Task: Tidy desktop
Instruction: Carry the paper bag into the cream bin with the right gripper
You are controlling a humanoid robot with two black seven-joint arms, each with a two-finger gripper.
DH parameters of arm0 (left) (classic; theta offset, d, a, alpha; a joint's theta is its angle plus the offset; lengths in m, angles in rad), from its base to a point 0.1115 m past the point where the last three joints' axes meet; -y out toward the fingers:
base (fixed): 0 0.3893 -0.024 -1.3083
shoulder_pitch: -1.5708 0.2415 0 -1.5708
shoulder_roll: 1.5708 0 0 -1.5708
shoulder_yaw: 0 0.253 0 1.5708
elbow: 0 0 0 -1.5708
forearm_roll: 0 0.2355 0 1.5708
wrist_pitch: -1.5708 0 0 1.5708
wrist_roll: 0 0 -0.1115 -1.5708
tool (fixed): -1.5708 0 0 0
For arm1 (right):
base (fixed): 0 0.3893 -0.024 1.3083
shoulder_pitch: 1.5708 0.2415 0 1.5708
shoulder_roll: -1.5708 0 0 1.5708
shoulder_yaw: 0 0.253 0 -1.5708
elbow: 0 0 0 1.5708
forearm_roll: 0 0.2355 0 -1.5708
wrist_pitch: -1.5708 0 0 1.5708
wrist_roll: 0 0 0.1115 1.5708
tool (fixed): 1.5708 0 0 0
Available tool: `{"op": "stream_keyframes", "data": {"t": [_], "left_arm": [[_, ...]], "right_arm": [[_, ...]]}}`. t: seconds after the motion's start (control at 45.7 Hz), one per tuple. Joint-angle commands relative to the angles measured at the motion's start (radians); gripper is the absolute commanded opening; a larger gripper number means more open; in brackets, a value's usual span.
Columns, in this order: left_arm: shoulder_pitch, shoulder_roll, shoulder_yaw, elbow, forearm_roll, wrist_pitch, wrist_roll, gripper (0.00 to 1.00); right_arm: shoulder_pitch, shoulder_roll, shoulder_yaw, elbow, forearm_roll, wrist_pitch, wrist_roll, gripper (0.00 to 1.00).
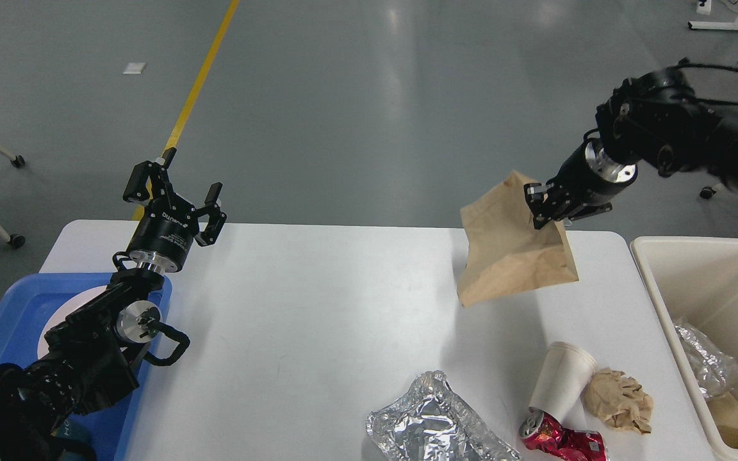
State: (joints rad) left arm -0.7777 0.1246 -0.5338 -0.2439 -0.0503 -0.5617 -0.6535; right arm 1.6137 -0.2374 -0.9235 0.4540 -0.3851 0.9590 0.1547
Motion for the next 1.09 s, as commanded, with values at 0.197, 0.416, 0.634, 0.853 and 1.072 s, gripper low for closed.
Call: {"op": "stream_keyframes", "data": {"t": [0.197, 0.416, 0.634, 0.853, 1.072], "left_arm": [[0.0, 0.0, 0.0, 0.0, 0.0, 0.0, 0.0, 0.97], [0.0, 0.0, 0.0, 0.0, 0.0, 0.0, 0.0, 0.97], [0.0, 0.0, 0.0, 0.0, 0.0, 0.0, 0.0, 0.96], [0.0, 0.0, 0.0, 0.0, 0.001, 0.0, 0.0, 0.97], [0.0, 0.0, 0.0, 0.0, 0.001, 0.0, 0.0, 0.96]], "right_arm": [[0.146, -0.183, -0.124, -0.003, -0.001, 0.001, -0.004, 0.0], [0.138, -0.295, -0.17, -0.015, -0.018, 0.001, -0.007, 0.0], [0.089, -0.378, -0.261, -0.021, 0.002, 0.001, -0.007, 0.0], [0.029, -0.482, -0.261, -0.023, 0.006, -0.091, -0.007, 0.0], [-0.116, -0.539, -0.23, -0.023, 0.057, -0.46, -0.007, 0.0]]}}
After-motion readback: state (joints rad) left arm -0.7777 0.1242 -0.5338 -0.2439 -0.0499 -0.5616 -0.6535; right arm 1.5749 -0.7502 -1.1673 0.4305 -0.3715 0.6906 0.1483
